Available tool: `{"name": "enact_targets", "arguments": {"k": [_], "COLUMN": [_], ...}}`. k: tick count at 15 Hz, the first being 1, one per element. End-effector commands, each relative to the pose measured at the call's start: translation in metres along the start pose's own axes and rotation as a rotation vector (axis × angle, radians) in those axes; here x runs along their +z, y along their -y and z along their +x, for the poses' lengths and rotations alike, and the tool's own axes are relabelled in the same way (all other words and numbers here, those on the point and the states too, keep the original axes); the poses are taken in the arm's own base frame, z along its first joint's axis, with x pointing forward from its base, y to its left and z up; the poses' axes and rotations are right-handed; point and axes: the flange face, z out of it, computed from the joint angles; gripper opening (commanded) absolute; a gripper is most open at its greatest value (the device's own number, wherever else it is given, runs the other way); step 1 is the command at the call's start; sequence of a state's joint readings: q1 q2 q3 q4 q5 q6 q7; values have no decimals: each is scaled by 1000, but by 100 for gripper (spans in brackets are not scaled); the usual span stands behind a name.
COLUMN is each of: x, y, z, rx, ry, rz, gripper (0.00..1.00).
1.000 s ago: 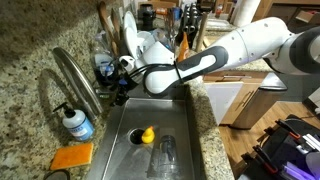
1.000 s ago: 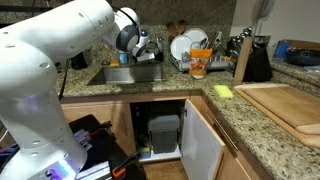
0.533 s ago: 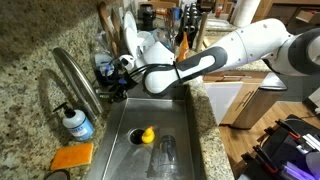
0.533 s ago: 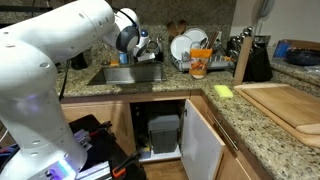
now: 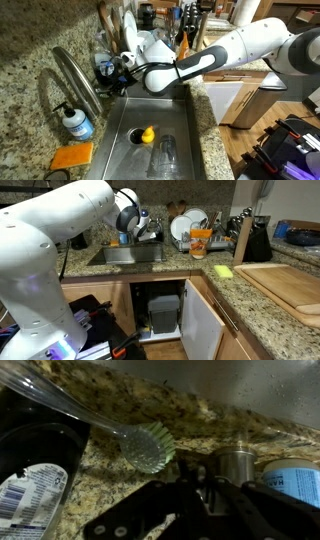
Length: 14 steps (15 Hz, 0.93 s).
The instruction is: Use the sponge to clean the smaller part of the base top near the edge, pick up the duck plush toy , put it in the sink and open the tap
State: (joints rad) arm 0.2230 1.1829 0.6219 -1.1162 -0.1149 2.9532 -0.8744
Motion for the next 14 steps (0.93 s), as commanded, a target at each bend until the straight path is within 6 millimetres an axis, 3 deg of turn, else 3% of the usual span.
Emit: {"name": "enact_targets", "arguments": {"k": [1, 14], "x": [-8, -6], "y": [-2, -7], "z": [5, -3], "rx": [-37, -276], "ry": [23, 131], "rz": [-33, -102], "gripper": [3, 3]}}
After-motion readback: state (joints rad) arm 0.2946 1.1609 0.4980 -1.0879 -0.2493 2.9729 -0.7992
